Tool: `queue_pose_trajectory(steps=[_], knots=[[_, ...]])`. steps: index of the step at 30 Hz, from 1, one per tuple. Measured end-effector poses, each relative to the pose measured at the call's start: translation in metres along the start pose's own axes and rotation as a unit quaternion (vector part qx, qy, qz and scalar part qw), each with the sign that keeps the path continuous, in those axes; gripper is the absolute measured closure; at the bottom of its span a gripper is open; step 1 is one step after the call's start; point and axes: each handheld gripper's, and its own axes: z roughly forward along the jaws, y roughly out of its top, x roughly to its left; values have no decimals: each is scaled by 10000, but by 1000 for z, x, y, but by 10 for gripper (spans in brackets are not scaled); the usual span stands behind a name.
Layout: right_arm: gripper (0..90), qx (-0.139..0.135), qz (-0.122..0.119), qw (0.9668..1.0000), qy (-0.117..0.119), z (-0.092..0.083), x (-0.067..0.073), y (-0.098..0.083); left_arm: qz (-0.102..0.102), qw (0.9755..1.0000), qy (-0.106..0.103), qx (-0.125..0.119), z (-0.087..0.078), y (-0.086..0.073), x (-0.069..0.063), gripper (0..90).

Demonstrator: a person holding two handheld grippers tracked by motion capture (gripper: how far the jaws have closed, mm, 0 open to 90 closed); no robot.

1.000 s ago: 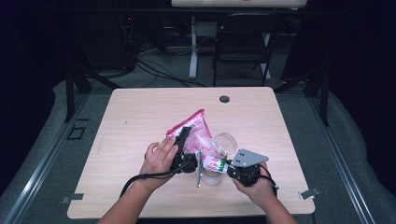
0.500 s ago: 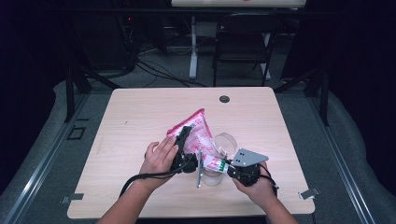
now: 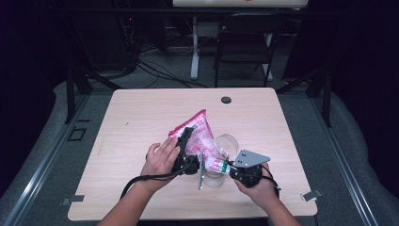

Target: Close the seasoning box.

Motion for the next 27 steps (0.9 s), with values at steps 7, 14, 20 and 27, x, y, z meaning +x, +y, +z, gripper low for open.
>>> queue_pose_trajectory(steps=[7,14,20,27], knots=[[900,15,2,10000,9,1,0,-1,18,10000,-3,-9,-1,0,0,642],[900,44,13,10000,5,2,0,-1,8,10000,-15,5,-1,0,-1,642],[900,31,16,10000,-6,3,0,-1,49,10000,26,-21,-2,0,0,642],[900,54,5,10000,21,3,0,-1,36,10000,18,-7,-3,0,-1,642]])
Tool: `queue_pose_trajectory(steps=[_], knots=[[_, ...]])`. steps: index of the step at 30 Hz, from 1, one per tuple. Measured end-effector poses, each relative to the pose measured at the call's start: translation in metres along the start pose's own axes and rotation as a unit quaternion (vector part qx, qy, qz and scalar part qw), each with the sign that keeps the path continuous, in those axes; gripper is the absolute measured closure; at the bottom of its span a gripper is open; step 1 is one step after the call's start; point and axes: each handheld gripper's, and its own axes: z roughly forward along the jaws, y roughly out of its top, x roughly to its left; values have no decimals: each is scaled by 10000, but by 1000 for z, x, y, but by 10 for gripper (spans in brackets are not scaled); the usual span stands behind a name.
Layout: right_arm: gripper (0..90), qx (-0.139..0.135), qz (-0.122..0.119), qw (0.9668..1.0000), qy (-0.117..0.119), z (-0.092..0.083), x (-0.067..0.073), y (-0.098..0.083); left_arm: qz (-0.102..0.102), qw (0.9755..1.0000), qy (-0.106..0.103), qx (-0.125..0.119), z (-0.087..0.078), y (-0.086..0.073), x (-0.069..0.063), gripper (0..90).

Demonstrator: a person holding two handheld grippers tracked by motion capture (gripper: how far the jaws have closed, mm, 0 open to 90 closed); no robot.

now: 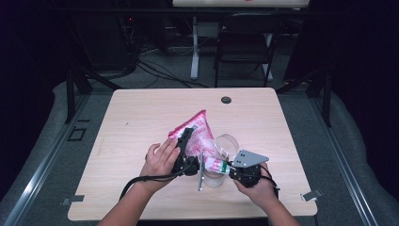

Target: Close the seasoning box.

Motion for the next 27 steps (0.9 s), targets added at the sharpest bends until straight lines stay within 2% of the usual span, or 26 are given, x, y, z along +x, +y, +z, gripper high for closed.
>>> queue_pose_trajectory(steps=[12,27], knots=[[900,29,8,10000,-23,1,0,-1,75,10000,43,-39,-1,2,1,642],[900,55,2,10000,13,3,0,-1,59,10000,26,-49,-2,1,1,641]])
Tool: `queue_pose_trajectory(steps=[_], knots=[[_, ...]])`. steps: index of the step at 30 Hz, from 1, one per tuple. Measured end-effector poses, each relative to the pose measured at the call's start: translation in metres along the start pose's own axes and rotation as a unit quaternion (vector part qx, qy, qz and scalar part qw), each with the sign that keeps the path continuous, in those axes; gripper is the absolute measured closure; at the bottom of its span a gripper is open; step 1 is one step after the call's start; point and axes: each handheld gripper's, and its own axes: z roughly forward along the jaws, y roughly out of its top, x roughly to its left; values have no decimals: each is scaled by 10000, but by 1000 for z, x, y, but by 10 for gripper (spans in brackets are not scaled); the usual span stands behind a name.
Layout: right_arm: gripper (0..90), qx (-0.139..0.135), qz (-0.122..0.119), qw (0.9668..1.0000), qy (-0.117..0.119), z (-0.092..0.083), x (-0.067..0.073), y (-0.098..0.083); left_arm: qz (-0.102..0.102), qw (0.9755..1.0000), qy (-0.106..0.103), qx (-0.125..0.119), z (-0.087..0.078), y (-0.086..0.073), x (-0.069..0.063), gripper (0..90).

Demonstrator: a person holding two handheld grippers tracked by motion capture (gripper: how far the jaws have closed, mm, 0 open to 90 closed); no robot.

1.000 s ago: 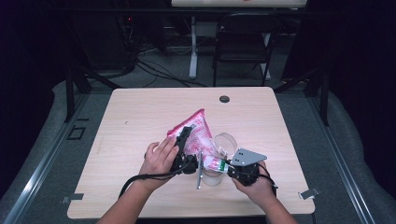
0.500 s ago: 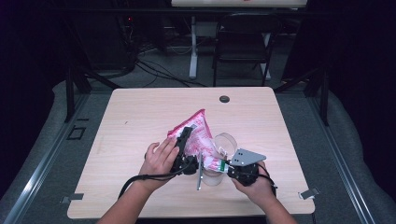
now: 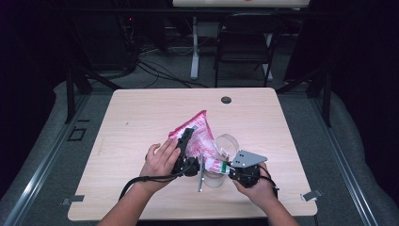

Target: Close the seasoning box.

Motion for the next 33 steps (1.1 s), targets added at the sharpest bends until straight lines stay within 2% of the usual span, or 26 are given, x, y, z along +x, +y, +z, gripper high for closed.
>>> queue_pose_trajectory(steps=[33], knots=[[900,31,17,10000,-8,2,-1,-1,76,10000,36,-28,-1,1,2,640]])
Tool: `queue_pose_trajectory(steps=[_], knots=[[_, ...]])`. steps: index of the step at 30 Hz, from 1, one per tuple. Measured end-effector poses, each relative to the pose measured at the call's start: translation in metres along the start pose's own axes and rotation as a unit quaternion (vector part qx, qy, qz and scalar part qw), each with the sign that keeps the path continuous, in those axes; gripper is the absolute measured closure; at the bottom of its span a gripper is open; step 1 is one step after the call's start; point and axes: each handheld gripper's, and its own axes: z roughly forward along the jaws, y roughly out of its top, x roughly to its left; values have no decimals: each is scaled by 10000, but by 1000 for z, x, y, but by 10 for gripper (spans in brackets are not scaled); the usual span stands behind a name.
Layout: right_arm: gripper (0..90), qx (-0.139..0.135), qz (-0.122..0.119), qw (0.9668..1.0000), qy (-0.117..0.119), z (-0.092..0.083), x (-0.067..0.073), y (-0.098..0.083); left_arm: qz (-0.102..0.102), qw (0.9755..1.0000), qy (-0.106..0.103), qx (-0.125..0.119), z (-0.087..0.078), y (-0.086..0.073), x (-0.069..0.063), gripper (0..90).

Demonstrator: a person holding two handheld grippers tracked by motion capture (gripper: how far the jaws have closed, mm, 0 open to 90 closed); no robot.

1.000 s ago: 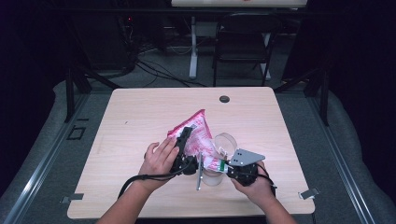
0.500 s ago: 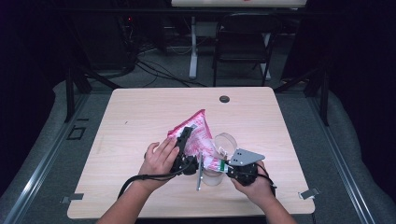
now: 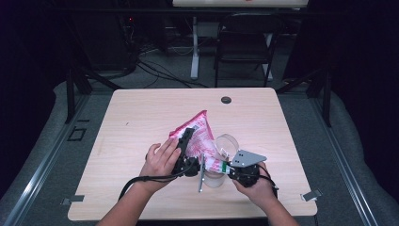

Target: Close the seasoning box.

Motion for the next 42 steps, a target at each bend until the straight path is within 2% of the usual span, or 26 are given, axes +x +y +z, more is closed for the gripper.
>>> queue_pose_trajectory(steps=[23,35,42], knots=[[900,41,-31,10000,1,1,0,0,11,10000,-21,5,0,0,-1,640],[900,41,-22,10000,-18,1,0,-1,93,10000,10,-3,-1,1,1,639],[900,31,-6,10000,-28,1,-1,-1,58,10000,-9,-8,-1,2,0,637]])
